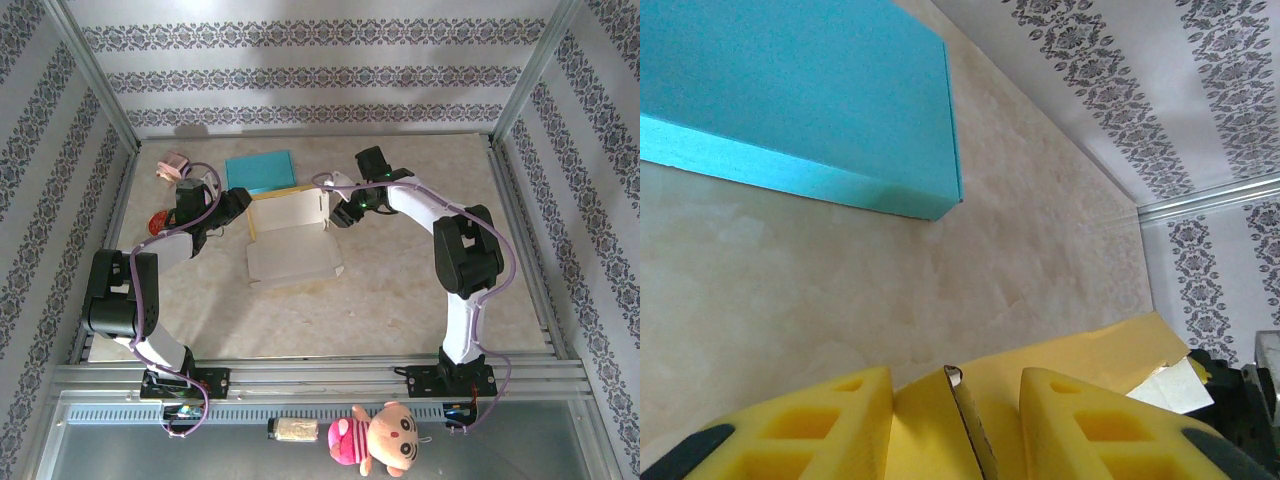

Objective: Fold the paper box

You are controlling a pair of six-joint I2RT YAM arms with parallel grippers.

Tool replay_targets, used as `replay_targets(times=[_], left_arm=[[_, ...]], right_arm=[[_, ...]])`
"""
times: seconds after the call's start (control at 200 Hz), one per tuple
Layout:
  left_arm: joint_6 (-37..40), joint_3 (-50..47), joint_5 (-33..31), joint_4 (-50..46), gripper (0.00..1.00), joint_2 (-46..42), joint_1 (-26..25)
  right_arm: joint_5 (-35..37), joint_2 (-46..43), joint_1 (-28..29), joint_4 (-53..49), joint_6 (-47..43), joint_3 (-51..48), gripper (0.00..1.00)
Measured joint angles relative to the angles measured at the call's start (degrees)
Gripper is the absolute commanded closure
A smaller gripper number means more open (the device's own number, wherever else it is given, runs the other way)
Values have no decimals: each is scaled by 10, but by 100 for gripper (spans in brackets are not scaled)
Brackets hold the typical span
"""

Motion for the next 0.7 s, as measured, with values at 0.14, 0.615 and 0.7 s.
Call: replay_targets(times=[0.14, 0.615, 0.7], left_arm=[[1, 0, 0, 0, 62, 1, 0], [2, 0, 1, 1, 62, 3, 0], [2, 0, 0, 2, 62, 4, 0]], right_arm=[[-10, 16, 11, 0, 3, 28, 49], [-29, 48, 19, 64, 189, 57, 60], [-23, 51, 25, 88, 223, 53, 63]])
